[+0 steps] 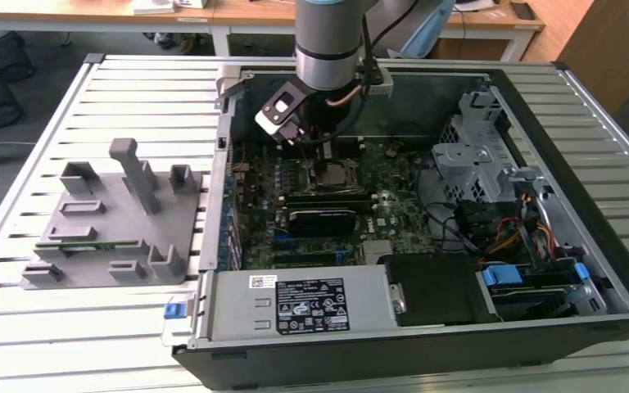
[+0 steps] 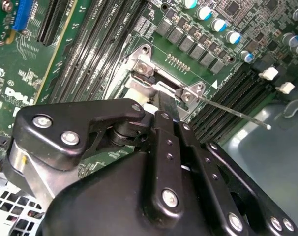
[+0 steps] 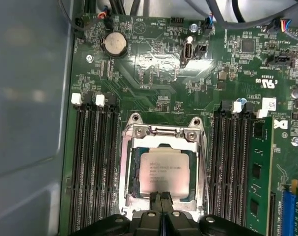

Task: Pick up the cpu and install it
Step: 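Close the cpu cover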

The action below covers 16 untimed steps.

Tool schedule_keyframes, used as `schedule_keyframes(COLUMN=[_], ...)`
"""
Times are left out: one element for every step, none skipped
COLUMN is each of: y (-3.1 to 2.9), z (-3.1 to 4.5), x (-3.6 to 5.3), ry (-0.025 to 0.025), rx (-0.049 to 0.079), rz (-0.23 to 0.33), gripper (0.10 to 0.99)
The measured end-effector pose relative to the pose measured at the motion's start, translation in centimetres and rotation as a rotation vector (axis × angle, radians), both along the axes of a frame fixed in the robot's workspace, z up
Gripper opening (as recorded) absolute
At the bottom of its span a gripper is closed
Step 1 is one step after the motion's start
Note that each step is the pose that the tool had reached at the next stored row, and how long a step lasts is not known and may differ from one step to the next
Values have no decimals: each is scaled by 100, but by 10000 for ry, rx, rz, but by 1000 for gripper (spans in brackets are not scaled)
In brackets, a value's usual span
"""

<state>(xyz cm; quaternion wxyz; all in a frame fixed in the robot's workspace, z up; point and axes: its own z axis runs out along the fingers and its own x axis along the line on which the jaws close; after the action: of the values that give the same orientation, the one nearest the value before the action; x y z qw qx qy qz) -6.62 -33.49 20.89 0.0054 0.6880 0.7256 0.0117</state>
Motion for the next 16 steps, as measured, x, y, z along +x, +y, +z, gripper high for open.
schedule_keyframes(y=[0, 0, 0, 0, 0, 0, 0, 0, 0, 0, 0, 0, 0, 0, 0, 0], z=[-12, -22, -29, -35, -39, -44, -50, -58, -65, -72, -77, -81, -85, -89, -90, -91], x=[0, 0, 0, -1, -1, 0, -1, -1, -1, -1, -1, -1, -1, -1, -1, -1], ry=[0, -1, -1, 0, 0, 0, 0, 0, 0, 0, 0, 0, 0, 1, 1, 2], rx=[0, 1, 1, 0, 0, 0, 0, 0, 0, 0, 0, 0, -1, -1, -2, -1], rz=[0, 0, -1, -1, -1, -1, -1, -1, -1, -1, -1, -1, -1, -1, -1, -3], gripper=[106, 106, 106, 106, 106, 106, 106, 106, 106, 106, 106, 106, 106, 106, 106, 106])
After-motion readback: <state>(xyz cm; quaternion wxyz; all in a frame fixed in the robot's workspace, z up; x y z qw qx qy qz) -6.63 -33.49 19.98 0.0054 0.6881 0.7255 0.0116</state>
